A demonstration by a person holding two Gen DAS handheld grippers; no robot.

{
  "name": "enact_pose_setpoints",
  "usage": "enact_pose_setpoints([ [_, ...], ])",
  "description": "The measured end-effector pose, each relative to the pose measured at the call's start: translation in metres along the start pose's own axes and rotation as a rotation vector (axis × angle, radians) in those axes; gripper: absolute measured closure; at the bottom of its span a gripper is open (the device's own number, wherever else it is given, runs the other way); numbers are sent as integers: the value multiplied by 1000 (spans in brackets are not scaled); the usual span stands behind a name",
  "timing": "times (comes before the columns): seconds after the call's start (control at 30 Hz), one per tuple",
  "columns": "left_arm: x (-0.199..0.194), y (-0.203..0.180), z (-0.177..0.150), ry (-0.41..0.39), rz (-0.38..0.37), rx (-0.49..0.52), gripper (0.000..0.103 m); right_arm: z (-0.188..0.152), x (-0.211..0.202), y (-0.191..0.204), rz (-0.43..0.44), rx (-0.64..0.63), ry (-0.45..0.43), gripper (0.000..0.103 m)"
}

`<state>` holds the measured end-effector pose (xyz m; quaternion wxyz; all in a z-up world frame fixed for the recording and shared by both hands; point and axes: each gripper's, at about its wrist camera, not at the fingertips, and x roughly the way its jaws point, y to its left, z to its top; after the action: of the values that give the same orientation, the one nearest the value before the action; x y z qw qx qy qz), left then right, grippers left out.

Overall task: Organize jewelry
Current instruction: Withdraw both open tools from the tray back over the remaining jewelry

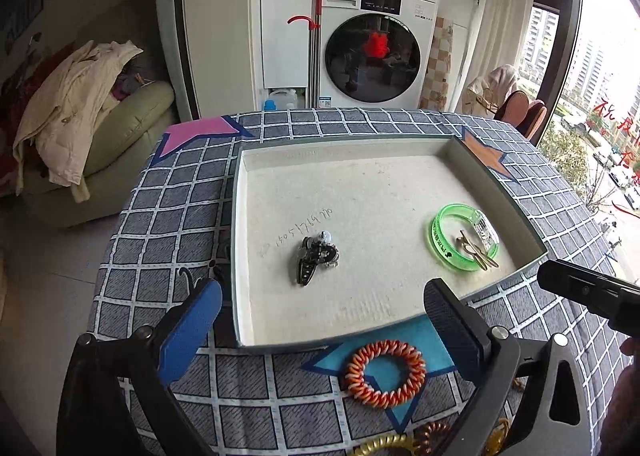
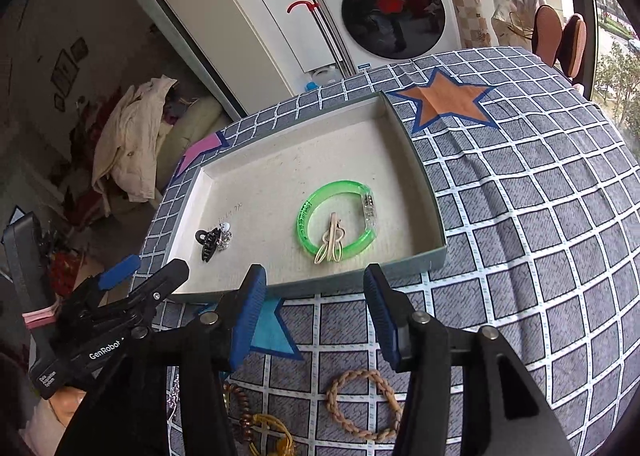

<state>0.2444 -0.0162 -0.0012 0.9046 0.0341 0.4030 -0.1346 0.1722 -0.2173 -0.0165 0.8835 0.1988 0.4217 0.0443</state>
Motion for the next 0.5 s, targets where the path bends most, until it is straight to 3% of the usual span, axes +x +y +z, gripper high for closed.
enact_pose_setpoints([
  [0.13, -17, 9, -15, -13, 17, -11, 0, -14, -10, 2, 6, -13, 2, 41],
  [0.27, -30, 18, -32, -3, 30, -26, 0, -30, -20, 2, 14, -29, 2, 19],
  [0.33, -34, 22, -42, 19, 4, -46, 0, -40, -25, 2, 13, -44, 1, 18],
  [0.47, -45, 24, -63, 37, -9, -51, 0, -58, -34, -4, 18, -40, -3, 0],
  [0.5, -47, 24, -68, 41, -5, -45, 0, -62, -36, -6, 22, -34, -6, 0],
])
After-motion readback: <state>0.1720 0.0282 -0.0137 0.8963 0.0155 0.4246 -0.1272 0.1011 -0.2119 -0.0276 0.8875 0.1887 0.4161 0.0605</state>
